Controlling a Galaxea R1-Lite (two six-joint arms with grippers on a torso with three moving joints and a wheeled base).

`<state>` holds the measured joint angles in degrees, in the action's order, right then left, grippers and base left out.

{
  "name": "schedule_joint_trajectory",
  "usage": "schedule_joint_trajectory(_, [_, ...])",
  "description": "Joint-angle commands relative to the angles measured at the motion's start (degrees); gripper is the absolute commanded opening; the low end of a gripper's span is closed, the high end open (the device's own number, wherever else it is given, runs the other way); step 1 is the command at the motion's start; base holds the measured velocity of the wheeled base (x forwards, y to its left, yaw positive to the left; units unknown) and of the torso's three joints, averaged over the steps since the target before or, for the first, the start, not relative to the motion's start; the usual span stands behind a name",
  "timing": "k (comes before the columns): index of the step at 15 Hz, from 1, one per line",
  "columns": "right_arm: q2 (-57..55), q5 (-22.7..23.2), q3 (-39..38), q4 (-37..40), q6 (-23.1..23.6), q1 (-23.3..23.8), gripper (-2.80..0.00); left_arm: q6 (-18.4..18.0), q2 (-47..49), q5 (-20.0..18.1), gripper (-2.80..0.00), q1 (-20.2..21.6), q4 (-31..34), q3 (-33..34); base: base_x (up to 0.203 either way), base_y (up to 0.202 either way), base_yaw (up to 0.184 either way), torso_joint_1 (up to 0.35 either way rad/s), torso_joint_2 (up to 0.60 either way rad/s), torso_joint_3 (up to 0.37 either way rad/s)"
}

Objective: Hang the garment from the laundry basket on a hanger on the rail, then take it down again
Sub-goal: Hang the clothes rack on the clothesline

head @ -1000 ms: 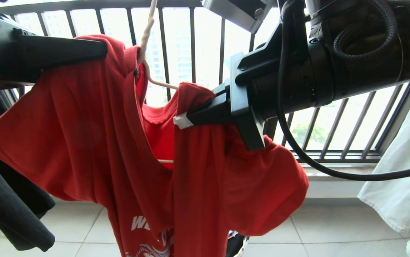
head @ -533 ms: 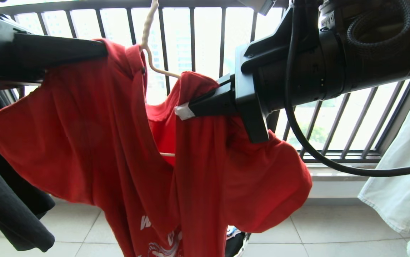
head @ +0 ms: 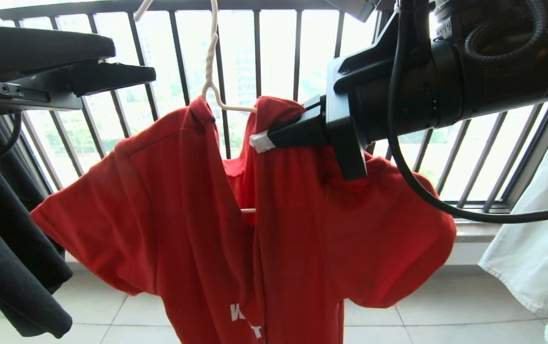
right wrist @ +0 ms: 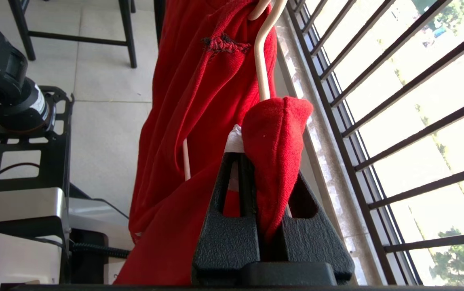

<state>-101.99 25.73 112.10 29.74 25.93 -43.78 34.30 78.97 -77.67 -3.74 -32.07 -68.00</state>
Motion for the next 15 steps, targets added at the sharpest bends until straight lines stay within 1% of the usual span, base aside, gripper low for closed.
schedule_joint_trajectory(1, [0.3,0.2,-0.1,0.1,-0.1,0.5,-2.8,0.2,-0.2,-0.4,0.0,0.5,-0.2,-0.1,0.0,0.0,0.0,0.0,0.0,0.0])
schedule_joint_trajectory(2, [0.4,0.1,-0.1,0.0,-1.3,0.8,-2.8,0.1,-0.2,-0.4,0.0,0.8,-0.2,-0.1,0.0,0.0,0.0,0.0,0.0,0.0])
schedule_joint_trajectory(3, [0.5,0.1,-0.1,0.0,-1.6,1.5,-2.8,0.1,-0.3,-0.4,-2.8,0.8,-0.2,-0.1,0.0,0.0,0.0,0.0,0.0,0.0])
schedule_joint_trajectory(6, [1.2,0.1,-0.1,0.1,-2.0,3.0,-2.8,0.0,-0.9,-0.4,-2.8,1.5,-0.2,-0.1,0.0,0.0,0.0,0.0,0.0,0.0])
schedule_joint_trajectory(8, [2.1,-0.2,-0.1,-0.1,-4.6,3.3,-2.8,0.3,-1.5,-0.3,-2.8,1.5,-0.1,-0.2,0.0,0.0,0.0,0.0,0.0,0.0])
schedule_joint_trajectory(9, [2.7,-1.2,-0.1,-0.2,-5.4,3.3,-2.8,0.5,-1.6,0.1,-2.8,1.5,-0.1,-0.2,0.0,0.0,0.0,0.0,0.0,0.0])
schedule_joint_trajectory(11, [3.6,-5.0,-0.2,-0.2,-7.8,3.6,-2.8,0.6,-1.5,2.7,-2.8,1.5,0.0,-0.9,0.0,0.0,0.0,0.0,0.0,0.0])
schedule_joint_trajectory(13, [5.0,-10.4,-0.7,-1.4,-12.6,4.4,-2.8,0.7,-1.4,4.4,-2.8,1.5,0.1,-1.1,0.0,0.0,0.0,0.0,0.0,0.0])
schedule_joint_trajectory(14, [6.1,-13.4,-1.7,-2.6,-15.1,4.6,-2.8,0.7,-1.5,5.6,-2.8,1.4,0.1,-1.1,0.0,0.0,0.0,0.0,0.0,0.0])
schedule_joint_trajectory(15, [7.6,-17.9,-3.6,-3.6,-17.8,4.8,-2.8,0.7,-1.5,6.4,-2.8,1.4,0.0,-1.1,0.0,0.0,0.0,0.0,0.0,0.0])
